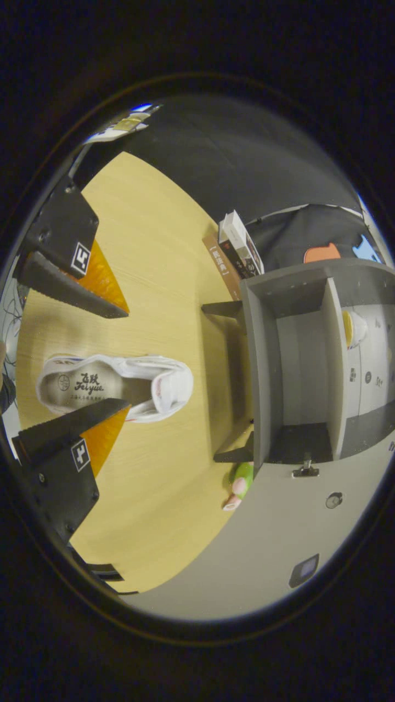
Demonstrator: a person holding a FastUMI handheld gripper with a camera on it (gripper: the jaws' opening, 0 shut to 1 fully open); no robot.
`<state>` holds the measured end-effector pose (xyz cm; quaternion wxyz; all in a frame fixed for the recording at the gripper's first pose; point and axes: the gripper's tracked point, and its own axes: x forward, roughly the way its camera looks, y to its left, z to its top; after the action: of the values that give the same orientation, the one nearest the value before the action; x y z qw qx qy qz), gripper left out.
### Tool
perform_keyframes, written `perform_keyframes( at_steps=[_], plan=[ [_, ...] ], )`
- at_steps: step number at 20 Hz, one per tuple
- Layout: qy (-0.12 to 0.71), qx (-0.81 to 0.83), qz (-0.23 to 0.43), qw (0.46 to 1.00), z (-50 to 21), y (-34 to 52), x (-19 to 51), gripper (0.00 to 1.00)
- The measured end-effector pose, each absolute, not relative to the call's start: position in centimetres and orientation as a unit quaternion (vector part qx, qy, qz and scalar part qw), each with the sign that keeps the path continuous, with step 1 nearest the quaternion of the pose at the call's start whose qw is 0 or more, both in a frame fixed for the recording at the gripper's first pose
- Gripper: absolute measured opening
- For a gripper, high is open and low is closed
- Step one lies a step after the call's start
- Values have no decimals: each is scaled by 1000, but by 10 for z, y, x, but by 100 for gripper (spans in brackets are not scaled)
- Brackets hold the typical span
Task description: Open the shoe cabinet door, grab the shoes and put them into the shoe cabinet, then close the shoe cabinet door.
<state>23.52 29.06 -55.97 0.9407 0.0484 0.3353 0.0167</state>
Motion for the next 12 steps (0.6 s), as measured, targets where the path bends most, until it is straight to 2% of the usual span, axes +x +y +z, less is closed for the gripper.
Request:
perform_keyframes(
  at_steps=[12],
  plan=[
    [345, 50, 48, 936, -577, 303, 285, 93]
  ],
)
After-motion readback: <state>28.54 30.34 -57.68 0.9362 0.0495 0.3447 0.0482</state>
